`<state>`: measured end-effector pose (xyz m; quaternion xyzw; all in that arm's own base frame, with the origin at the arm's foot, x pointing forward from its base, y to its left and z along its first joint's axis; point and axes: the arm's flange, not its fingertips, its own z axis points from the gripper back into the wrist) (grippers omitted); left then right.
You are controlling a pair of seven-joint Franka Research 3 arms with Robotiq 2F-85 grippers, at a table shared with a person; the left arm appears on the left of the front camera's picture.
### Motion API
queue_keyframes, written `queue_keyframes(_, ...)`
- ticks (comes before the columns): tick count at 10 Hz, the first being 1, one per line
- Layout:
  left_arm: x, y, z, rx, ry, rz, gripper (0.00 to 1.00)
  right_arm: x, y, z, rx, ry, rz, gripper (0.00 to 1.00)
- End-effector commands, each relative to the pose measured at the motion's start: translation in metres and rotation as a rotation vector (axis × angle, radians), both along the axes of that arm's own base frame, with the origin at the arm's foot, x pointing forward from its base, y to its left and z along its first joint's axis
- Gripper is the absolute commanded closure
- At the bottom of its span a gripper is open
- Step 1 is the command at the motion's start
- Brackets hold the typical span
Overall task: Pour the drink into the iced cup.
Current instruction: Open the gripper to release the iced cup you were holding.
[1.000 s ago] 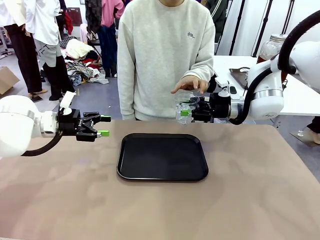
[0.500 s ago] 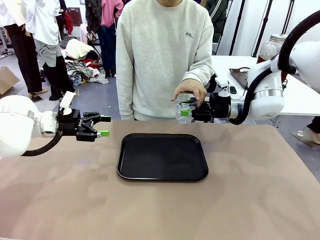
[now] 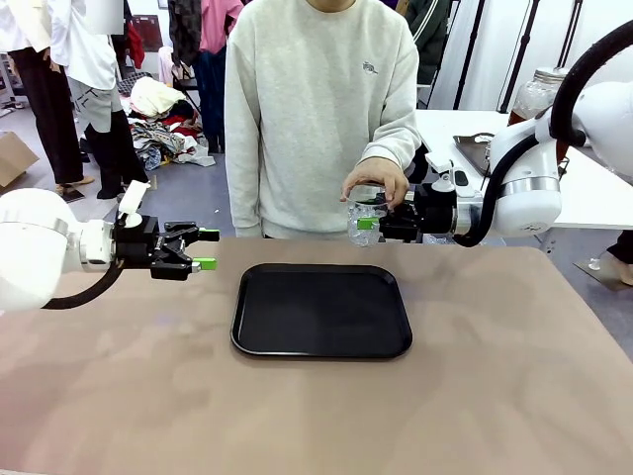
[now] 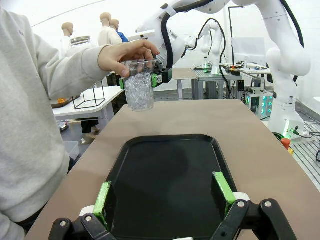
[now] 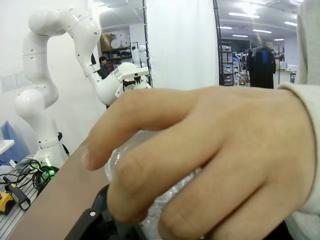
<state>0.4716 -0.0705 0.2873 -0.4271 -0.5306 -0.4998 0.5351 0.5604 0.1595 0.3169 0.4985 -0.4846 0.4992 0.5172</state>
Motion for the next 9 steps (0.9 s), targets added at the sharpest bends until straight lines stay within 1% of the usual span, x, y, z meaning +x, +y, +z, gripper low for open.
queue_keyframes(1,0.0004,-0.0018,0.0013,-0.007,-0.006,0.006,0.0,0.0004,0.0004,0.0034,-0.001,-0.008,-0.003,0.32)
queue_keyframes(9,0.0004,-0.0018,0.0013,-0.007,-0.006,0.006,0.0,0.0004,0.0004,0.0034,-0.001,-0.008,-0.003,0.32)
